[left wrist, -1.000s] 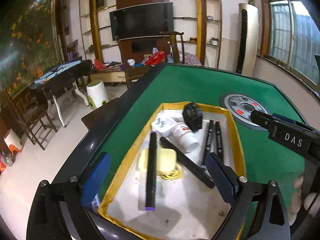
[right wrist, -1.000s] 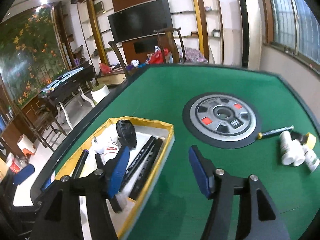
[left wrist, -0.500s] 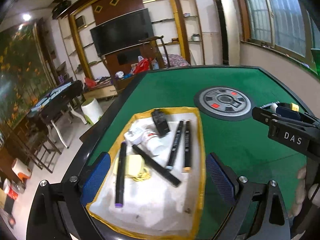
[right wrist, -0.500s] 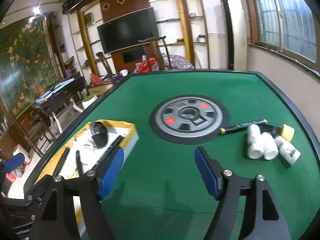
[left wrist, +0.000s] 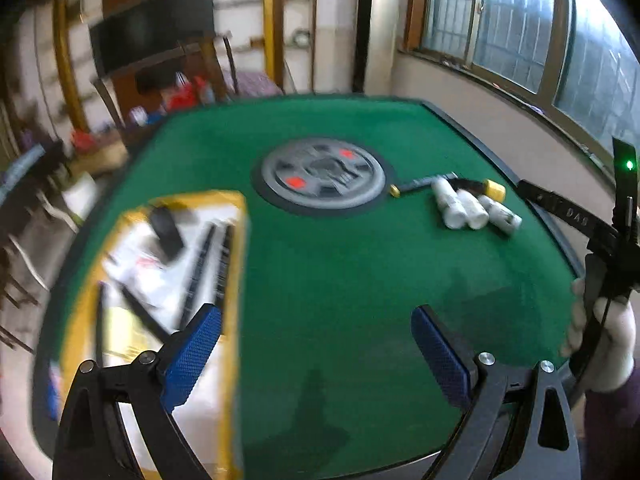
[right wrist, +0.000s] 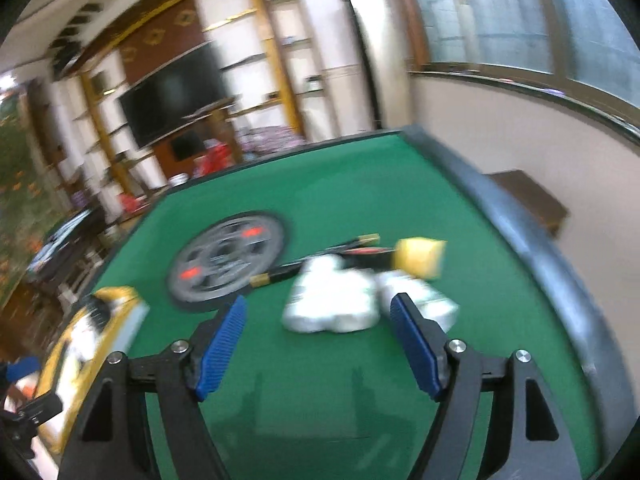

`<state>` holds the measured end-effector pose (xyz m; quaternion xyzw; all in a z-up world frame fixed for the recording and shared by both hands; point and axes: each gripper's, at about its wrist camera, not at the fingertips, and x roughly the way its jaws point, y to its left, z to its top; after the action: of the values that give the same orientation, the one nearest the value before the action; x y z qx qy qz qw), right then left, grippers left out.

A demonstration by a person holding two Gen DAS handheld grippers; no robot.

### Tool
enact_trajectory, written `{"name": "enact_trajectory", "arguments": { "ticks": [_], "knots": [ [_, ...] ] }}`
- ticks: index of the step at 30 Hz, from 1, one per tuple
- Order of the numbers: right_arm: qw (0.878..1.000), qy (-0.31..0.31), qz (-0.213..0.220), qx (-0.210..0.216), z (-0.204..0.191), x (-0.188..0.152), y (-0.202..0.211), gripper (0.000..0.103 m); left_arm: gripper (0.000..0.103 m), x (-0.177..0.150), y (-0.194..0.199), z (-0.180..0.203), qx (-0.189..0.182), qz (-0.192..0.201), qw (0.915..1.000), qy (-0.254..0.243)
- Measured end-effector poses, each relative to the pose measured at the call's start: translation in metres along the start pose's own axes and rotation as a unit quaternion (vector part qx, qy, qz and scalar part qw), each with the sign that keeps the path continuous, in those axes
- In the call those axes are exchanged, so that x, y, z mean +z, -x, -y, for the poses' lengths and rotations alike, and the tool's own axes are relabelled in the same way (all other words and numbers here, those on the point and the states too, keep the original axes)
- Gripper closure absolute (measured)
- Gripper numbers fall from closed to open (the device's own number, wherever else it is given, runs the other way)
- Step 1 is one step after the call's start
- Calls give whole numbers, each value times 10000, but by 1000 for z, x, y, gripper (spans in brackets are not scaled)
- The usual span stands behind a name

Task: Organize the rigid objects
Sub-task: 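Grasp a white pill bottle with the right tool while the left tool grasps another bottle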

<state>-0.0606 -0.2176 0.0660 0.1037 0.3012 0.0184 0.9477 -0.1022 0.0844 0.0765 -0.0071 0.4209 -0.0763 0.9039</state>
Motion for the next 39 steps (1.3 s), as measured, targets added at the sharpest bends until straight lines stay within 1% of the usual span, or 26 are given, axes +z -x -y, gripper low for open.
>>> {"name": "enact_trajectory", "arguments": {
  "ticks": [1, 4, 6, 8, 10, 12, 16, 18, 19, 22, 23, 24, 25, 26, 27, 28, 29, 31, 32, 34, 36, 37, 39],
  "knots": [
    [9998, -84, -4, -195, 18, 4, 0, 29, 5, 0, -5, 2, -142, -41, 9999, 50],
    [9981, -390, -42, -480, 57, 14, -4, 29, 5, -4, -17, 13, -265, 27, 9996, 40],
    [9971, -606, -96, -454, 72, 18, -11, 29, 5, -8, -31, 20, -199, 52, 9998, 36],
    [9962, -800, -207, -274, 80, 23, -28, 29, 5, -14, -45, 22, -259, -136, 9995, 126],
    [9950, -945, -294, -152, 83, 27, -45, 29, 6, -19, -55, 22, -439, -347, 9980, 285],
    [9934, -1048, -445, -165, 84, 27, -62, 29, 6, -20, -57, 22, -508, -409, 9974, 312],
    [9937, -965, -577, -29, 79, 14, -79, 29, 6, -7, -50, 26, -707, -271, 9968, 253],
    [9943, -821, -687, -5, 74, 9, -83, 29, 5, 5, -52, 33, -777, -224, 9966, 179],
    [9948, -708, -733, -58, 71, 8, -84, 29, 6, 11, -55, 39, -791, -232, 9965, 141],
    [9971, -288, -690, -163, 59, 6, -83, 31, 6, 28, -69, 56, -950, -284, 9950, 119],
    [9973, -162, -689, -207, 55, 5, -83, 33, 6, 32, -74, 62, -993, -279, 9946, 117],
    [9971, -118, -719, -218, 53, 5, -85, 46, 6, 39, -80, 70, -1034, -250, 9943, 99],
    [9963, -74, -830, -215, 52, 4, -88, 64, 6, 44, -86, 77, -1054, -221, 9942, 76],
    [9957, -74, -904, -176, 53, 4, -92, 64, 6, 51, -93, 87, -1088, -199, 9939, 28],
    [9951, -119, -981, -84, 54, 2, -94, 67, 6, 58, -101, 97, -1154, -191, 9931, -35],
    [9951, -106, -979, -101, 54, 3, -95, 67, 6, 64, -108, 104, -1212, -205, 9924, -75],
    [9951, -90, -975, -128, 55, 3, -94, 67, 7, 70, -116, 113, -1282, -243, 9914, -102],
    [9949, -161, -994, -85, 57, 3, -94, 67, 13, 82, -135, 128, -1454, -340, 9887, -160],
    [9947, -211, -1006, -47, 58, 3, -94, 67, 16, 87, -141, 133, -1479, -375, 9881, -182],
    [9940, -339, -1035, 43, 62, 3, -95, 67, 19, 96, -159, 143, -1490, -445, 9875, -256],
    [9934, -435, -1060, 99, 67, 3, -94, 67, 30, 101, -174, 149, -1447, -542, 9875, -325],
    [9927, -480, -1098, 129, 70, 3, -95, 67, 31, 103, -182, 149, -1552, -631, 9855, -284],
    [9906, -563, -1230, 206, 72, 1, -100, 67, 40, 105, -187, 145, -1912, -751, 9786, -91]
  ]
}}
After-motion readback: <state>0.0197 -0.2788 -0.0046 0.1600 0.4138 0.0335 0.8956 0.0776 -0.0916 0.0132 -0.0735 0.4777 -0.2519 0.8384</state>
